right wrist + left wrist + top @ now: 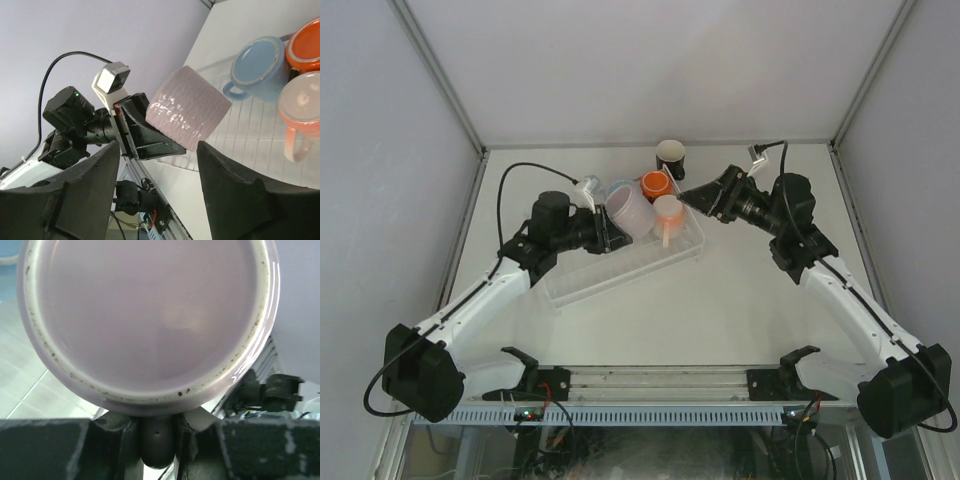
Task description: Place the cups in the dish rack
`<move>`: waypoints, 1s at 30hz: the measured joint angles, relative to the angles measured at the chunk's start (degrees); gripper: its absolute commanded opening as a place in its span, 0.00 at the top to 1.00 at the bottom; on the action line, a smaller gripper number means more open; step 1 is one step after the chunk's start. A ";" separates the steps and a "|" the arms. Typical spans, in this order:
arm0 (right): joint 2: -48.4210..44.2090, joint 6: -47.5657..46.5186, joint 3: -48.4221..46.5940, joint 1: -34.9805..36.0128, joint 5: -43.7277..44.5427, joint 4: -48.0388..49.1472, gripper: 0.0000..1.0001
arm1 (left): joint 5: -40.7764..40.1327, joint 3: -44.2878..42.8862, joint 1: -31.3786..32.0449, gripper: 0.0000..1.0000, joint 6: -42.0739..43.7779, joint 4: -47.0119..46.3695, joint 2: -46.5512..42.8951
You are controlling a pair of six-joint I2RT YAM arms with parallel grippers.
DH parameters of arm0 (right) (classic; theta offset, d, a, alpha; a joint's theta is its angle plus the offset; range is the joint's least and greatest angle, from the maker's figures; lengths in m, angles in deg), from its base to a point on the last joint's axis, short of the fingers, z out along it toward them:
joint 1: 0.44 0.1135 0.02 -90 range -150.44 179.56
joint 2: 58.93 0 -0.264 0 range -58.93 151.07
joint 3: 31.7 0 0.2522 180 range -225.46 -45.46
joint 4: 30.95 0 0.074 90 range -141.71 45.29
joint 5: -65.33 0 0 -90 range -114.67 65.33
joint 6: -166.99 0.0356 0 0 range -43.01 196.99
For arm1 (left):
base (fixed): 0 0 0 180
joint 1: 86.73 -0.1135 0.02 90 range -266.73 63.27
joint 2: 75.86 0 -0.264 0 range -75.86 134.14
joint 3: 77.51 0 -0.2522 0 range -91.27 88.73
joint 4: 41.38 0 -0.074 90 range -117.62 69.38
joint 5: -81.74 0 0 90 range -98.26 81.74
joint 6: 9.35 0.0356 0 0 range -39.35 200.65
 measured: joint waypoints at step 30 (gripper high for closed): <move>-7.78 -5.70 3.15 -6.75 -2.08 -9.77 0.30 | -13.20 -7.93 6.05 1.00 22.18 17.33 14.36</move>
